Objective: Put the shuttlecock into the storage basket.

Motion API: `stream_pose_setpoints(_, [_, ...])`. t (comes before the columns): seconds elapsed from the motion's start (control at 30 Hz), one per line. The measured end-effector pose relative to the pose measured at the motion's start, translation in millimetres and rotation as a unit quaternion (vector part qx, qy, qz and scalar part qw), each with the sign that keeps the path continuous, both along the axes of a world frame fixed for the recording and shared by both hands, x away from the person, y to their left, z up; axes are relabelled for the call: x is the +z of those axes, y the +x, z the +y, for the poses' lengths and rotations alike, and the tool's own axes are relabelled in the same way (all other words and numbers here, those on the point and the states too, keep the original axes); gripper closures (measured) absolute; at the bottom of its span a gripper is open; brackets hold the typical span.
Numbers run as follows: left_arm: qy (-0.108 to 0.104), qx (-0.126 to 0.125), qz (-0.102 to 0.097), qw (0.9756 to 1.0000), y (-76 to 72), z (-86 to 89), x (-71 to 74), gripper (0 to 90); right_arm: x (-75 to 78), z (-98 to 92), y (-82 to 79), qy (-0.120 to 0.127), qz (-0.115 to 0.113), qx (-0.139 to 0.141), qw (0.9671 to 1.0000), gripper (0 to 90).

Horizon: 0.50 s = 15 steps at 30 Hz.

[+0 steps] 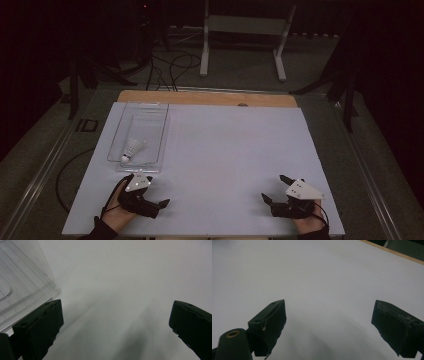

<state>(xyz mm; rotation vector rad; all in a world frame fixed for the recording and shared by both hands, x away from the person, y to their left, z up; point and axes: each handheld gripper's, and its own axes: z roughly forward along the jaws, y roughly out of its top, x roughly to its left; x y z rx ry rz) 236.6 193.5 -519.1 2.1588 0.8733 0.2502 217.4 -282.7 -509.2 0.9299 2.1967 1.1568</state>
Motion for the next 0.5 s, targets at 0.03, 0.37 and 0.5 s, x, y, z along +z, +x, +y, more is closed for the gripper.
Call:
stream_pose_setpoints(0.03, [0.0,-0.002,0.0,1.0,0.0,-0.2,-0.1,0.1,-0.2,0.0,0.1,0.001,0.0,0.0,1.0,12.2])
stream_pose_setpoints(0.37, [0.0,-0.001,-0.004,1.0,-0.3,-0.4,-0.6,0.1,-1.0,-0.7,0.5,0.0,0.003,0.0,1.0,12.2])
stream_pose_setpoints(0.5, [-0.002,-0.002,-0.004,1.0,-0.5,-0.7,-0.6,0.1,-0.9,-0.2,0.4,0.0,0.003,-0.001,1.0,12.2])
